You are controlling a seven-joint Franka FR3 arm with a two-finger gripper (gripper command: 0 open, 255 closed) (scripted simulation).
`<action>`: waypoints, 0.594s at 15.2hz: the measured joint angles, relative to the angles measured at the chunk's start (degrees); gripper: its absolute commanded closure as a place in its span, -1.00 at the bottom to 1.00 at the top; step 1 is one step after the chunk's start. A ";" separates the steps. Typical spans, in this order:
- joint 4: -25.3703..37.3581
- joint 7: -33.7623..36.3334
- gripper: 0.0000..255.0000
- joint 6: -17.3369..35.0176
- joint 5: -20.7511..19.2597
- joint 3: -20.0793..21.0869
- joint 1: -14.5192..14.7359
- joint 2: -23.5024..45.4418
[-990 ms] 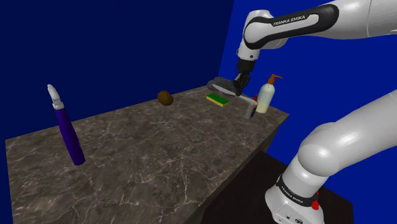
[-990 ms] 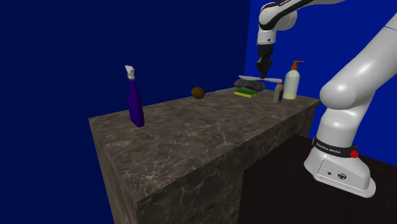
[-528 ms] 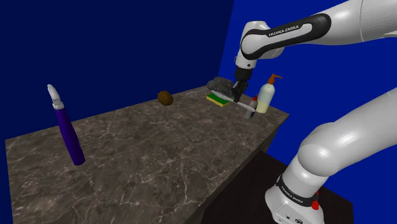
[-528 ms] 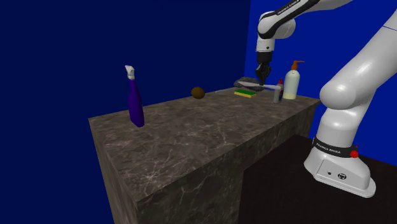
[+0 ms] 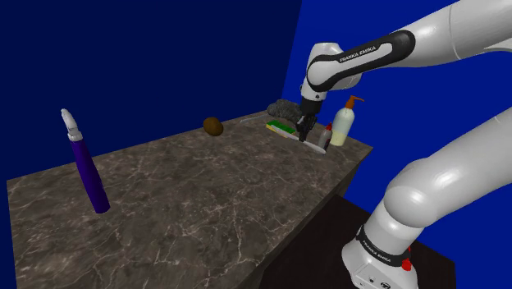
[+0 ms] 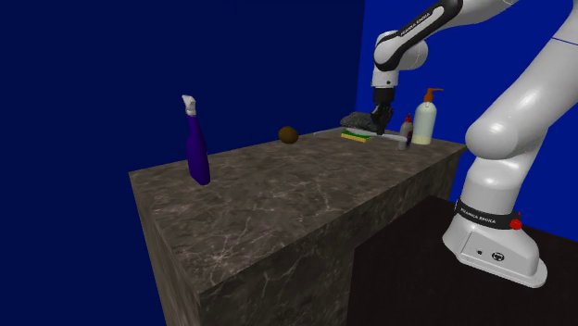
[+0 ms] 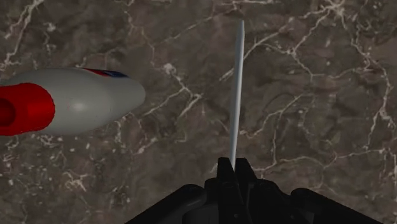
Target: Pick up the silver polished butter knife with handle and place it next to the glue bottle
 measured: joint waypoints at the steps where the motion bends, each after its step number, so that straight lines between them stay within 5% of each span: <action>1: -0.56 -0.08 1.00 0.89 -0.03 -0.11 -0.04 0.32; 9: -3.28 -0.14 1.00 6.60 0.05 -0.41 0.04 3.32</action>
